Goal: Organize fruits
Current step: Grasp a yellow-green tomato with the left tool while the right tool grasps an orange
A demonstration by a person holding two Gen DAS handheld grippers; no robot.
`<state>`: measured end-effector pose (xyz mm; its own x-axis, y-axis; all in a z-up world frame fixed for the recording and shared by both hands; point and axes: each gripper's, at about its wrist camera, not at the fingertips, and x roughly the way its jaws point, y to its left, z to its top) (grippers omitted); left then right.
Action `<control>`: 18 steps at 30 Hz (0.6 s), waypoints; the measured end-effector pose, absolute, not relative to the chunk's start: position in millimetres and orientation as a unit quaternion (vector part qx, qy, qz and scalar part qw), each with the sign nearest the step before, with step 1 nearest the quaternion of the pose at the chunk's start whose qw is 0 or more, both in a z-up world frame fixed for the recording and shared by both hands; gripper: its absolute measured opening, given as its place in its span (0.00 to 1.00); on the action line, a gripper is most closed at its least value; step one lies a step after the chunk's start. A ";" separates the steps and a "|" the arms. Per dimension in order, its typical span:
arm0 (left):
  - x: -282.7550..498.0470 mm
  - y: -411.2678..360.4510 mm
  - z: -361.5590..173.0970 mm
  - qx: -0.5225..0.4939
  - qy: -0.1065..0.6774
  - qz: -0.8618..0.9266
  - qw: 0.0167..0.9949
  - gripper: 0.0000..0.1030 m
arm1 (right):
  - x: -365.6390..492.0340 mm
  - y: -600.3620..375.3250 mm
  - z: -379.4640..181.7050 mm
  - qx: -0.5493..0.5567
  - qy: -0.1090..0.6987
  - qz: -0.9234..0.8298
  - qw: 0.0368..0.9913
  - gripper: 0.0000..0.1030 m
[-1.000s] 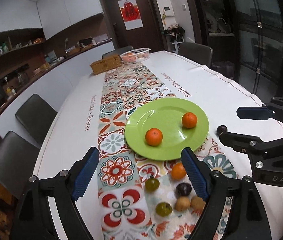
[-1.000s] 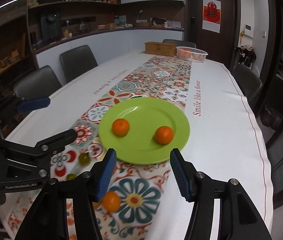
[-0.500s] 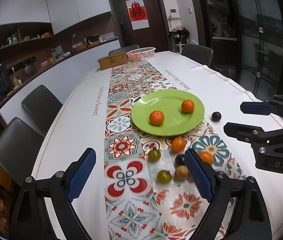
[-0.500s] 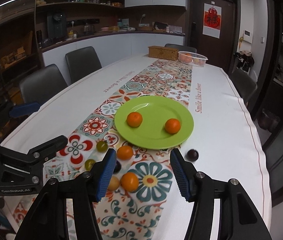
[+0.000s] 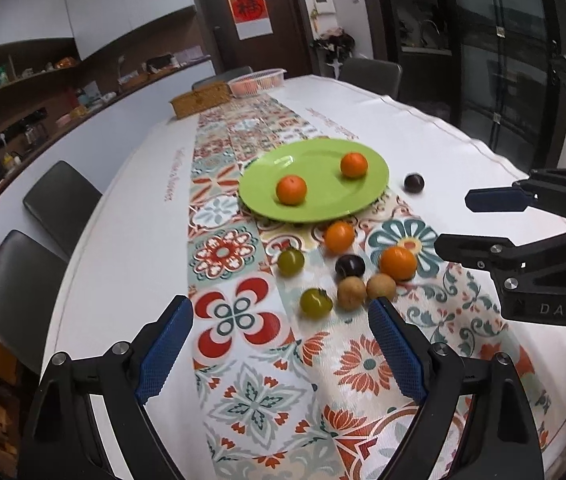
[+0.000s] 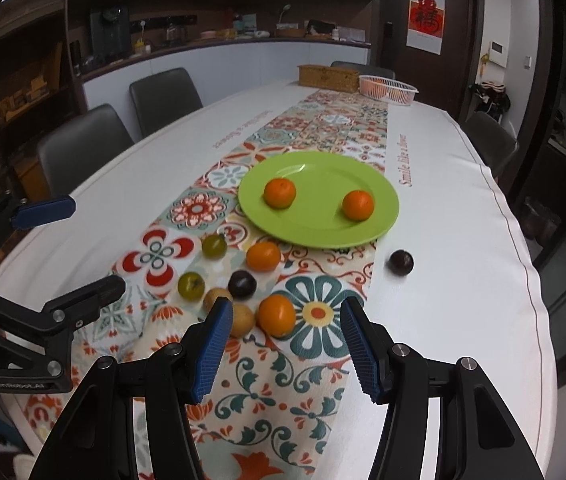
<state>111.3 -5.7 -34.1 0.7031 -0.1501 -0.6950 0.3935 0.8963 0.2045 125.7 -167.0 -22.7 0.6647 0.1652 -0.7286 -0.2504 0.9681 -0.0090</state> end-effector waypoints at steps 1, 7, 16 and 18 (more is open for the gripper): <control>113.2 -6.7 -38.3 0.173 0.358 -0.152 0.905 0.88 | 126.7 -166.8 -25.8 -0.055 0.397 0.115 0.909 0.55; 123.7 -8.1 -55.0 0.175 0.373 -0.175 0.894 0.82 | 132.8 -165.4 -43.7 -0.061 0.418 0.117 0.899 0.55; 135.9 -9.1 -73.1 0.186 0.388 -0.199 0.880 0.72 | 145.6 -161.4 -60.7 -0.091 0.440 0.122 0.885 0.55; 139.3 -9.9 -76.4 0.189 0.392 -0.206 0.876 0.70 | 147.9 -159.7 -64.8 -0.098 0.446 0.126 0.881 0.55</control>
<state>139.3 -9.9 -76.4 0.6080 -0.2130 -0.7648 0.5099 0.8432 0.1705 147.9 -159.7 -64.8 0.5705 0.1351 -0.8101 -0.3100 0.9488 -0.0601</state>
